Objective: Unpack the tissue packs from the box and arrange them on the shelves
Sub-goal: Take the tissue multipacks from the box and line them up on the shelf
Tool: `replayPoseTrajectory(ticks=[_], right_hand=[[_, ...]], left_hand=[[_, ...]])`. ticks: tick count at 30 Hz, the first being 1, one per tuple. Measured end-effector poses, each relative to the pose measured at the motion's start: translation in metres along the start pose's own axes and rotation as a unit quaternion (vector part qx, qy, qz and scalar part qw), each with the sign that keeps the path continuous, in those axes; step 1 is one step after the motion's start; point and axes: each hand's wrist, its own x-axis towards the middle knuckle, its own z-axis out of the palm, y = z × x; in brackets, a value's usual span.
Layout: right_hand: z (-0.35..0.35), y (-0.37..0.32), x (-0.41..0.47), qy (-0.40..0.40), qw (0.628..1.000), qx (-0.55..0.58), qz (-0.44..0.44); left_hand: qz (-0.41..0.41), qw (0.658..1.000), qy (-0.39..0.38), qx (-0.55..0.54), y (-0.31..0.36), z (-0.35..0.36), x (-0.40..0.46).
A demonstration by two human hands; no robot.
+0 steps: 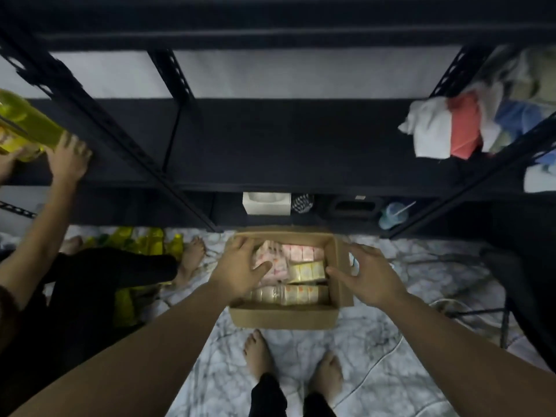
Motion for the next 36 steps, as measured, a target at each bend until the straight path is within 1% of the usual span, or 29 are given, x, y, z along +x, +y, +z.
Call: replayPoseTrajectory(ticks=[3,5,8,10,13,16,20,22,25,27,30,31,33,35,36], right_hand=[[0.041,0.011,0.021,-0.046,0.998,0.038,0.036],[0.074,0.023,0.040,-0.056,0.997,0.037,0.044],[0.124,0.043,0.073,-0.072,0.992,0.051,0.088],[0.160,0.061,0.099,-0.078,0.989,0.064,0.111],[0.214,0.091,0.139,-0.084,0.987,0.054,0.127],[0.255,0.109,0.172,-0.115,0.984,0.038,0.132],[0.303,0.128,0.202,-0.159,0.981,0.046,0.097],[0.324,0.136,0.211,-0.180,0.978,0.058,0.090],[0.348,0.144,0.220,-0.197,0.974,0.073,0.079],[0.358,0.147,0.223,-0.210,0.972,0.083,0.066],[0.369,0.150,0.227,-0.207,0.974,0.087,0.036],[0.372,0.152,0.229,-0.200,0.977,0.077,0.024],[0.377,0.156,0.234,-0.199,0.980,0.012,-0.006],[0.379,0.160,0.239,-0.206,0.977,-0.050,-0.020],[0.378,0.161,0.241,-0.205,0.976,-0.064,-0.029]], left_hand=[[-0.038,0.997,-0.053,-0.032,-0.038,0.041,0.020],[-0.051,0.995,-0.082,-0.038,-0.065,0.071,0.038],[-0.041,0.994,-0.099,-0.020,-0.109,0.123,0.073],[-0.038,0.995,-0.097,-0.013,-0.134,0.154,0.097],[-0.039,0.994,-0.103,-0.010,-0.155,0.192,0.132],[-0.042,0.991,-0.128,-0.007,-0.177,0.234,0.165],[-0.024,0.990,-0.137,-0.009,-0.205,0.286,0.197],[-0.039,0.990,-0.135,-0.017,-0.215,0.306,0.207],[-0.054,0.990,-0.134,-0.002,-0.226,0.328,0.218],[-0.045,0.989,-0.143,0.017,-0.233,0.337,0.222],[-0.051,0.986,-0.153,0.029,-0.243,0.344,0.222],[-0.044,0.987,-0.149,0.040,-0.243,0.343,0.221],[-0.028,0.989,-0.136,0.058,-0.242,0.340,0.220],[-0.050,0.990,-0.119,0.051,-0.239,0.336,0.219],[-0.053,0.991,-0.111,0.052,-0.237,0.334,0.217]])
